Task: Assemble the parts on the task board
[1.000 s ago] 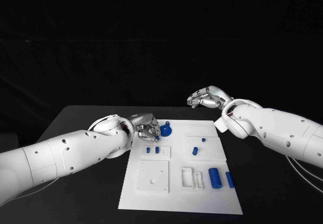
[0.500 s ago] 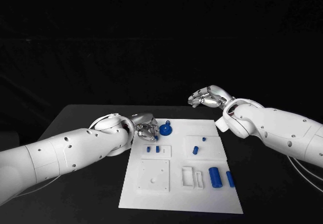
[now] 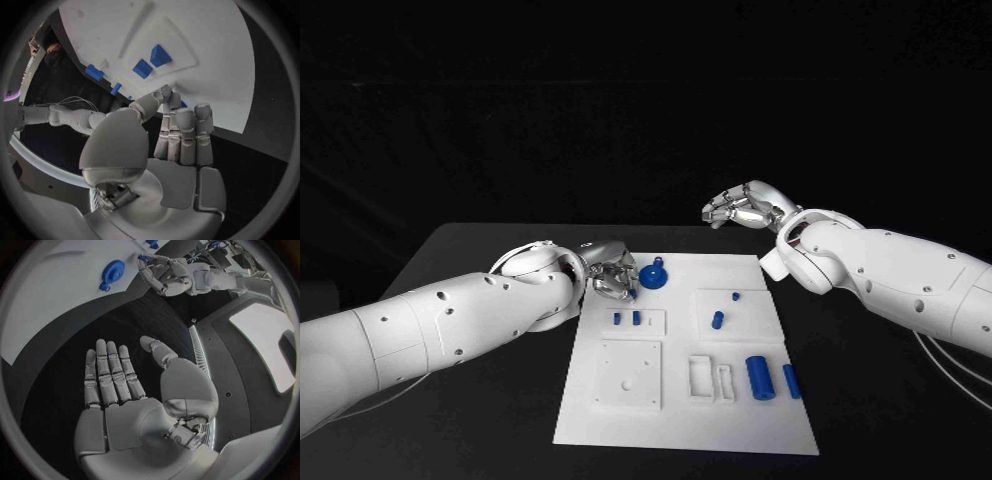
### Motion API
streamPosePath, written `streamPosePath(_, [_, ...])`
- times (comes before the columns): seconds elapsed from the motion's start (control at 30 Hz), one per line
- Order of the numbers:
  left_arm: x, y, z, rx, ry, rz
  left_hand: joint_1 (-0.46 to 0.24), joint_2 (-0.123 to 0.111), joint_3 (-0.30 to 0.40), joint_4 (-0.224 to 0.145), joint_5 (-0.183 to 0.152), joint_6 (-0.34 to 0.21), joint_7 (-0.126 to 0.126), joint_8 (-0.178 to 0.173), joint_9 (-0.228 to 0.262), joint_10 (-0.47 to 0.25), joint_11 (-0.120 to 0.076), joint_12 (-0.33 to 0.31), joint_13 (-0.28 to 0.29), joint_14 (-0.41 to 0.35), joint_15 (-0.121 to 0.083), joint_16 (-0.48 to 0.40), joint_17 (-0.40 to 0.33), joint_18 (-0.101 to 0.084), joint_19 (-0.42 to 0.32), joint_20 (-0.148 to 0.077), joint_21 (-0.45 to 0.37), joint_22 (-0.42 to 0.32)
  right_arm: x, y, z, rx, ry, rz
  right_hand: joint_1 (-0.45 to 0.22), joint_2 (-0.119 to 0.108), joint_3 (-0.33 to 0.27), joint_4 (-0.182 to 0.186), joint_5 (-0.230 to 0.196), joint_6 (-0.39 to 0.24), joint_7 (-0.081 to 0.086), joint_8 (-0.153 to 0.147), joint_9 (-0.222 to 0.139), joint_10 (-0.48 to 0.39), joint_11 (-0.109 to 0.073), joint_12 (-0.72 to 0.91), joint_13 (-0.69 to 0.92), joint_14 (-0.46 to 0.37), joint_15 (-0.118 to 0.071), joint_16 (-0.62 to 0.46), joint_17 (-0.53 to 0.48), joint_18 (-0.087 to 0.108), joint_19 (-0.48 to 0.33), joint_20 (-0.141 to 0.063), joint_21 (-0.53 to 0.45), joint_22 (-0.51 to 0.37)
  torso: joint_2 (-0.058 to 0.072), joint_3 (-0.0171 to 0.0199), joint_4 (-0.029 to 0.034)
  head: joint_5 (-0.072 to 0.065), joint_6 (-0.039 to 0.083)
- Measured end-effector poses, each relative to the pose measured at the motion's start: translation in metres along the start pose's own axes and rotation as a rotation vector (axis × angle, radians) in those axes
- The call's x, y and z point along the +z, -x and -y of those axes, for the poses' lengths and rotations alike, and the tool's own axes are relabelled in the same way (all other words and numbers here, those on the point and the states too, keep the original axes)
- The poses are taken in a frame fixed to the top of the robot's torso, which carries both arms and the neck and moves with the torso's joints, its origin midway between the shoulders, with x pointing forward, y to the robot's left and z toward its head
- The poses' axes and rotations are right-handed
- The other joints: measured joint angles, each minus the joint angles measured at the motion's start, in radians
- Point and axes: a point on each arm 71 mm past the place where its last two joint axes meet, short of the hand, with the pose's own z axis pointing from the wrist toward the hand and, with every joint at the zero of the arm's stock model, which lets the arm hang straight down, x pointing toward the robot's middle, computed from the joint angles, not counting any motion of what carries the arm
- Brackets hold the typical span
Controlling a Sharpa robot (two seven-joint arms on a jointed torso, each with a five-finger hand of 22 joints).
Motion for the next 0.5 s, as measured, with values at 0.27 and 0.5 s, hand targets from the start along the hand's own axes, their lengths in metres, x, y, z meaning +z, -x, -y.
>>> streamPosePath(0.27, [-0.0018, -0.0007, -0.0008, -0.001, 0.0, -0.009, -0.001, -0.001, 0.002, 0.002, 0.0, -0.001, -0.001, 0.003, 0.0, 0.0, 0.0, 0.0, 0.0, 0.0, 0.0, 0.0, 0.0, 0.0, 0.0, 0.0, 0.0, 0.0, -0.0001, 0.0003, 0.0002, 0.0, 0.0, 0.0, 0.0, 0.0, 0.0, 0.0, 0.0, 0.0, 0.0, 0.0, 0.0, 0.0, 0.0, 0.0, 0.0, 0.0, 0.0, 0.0, 0.0, 0.0, 0.0, 0.0, 0.0, 0.0, 0.0, 0.0, 0.0008, -0.002, -0.002])
streamPosePath(0.5, [-0.0022, -0.0028, -0.0008, -0.001, 0.0, -0.016, -0.001, -0.001, 0.002, 0.002, 0.0, -0.002, -0.001, 0.004, -0.001, 0.003, -0.003, 0.0, 0.001, 0.001, 0.001, 0.0, 0.0, 0.0, 0.0, 0.0, 0.0, 0.0, 0.0001, 0.0004, 0.0005, 0.0, -0.001, 0.001, 0.0, 0.0, 0.0, 0.0, 0.0, 0.0, 0.0, 0.0, -0.001, 0.004, -0.004, -0.004, 0.0, 0.0, 0.0, 0.0, 0.0, 0.0, 0.0, 0.0, -0.004, 0.0, 0.0, 0.0, 0.0011, -0.001, -0.003])
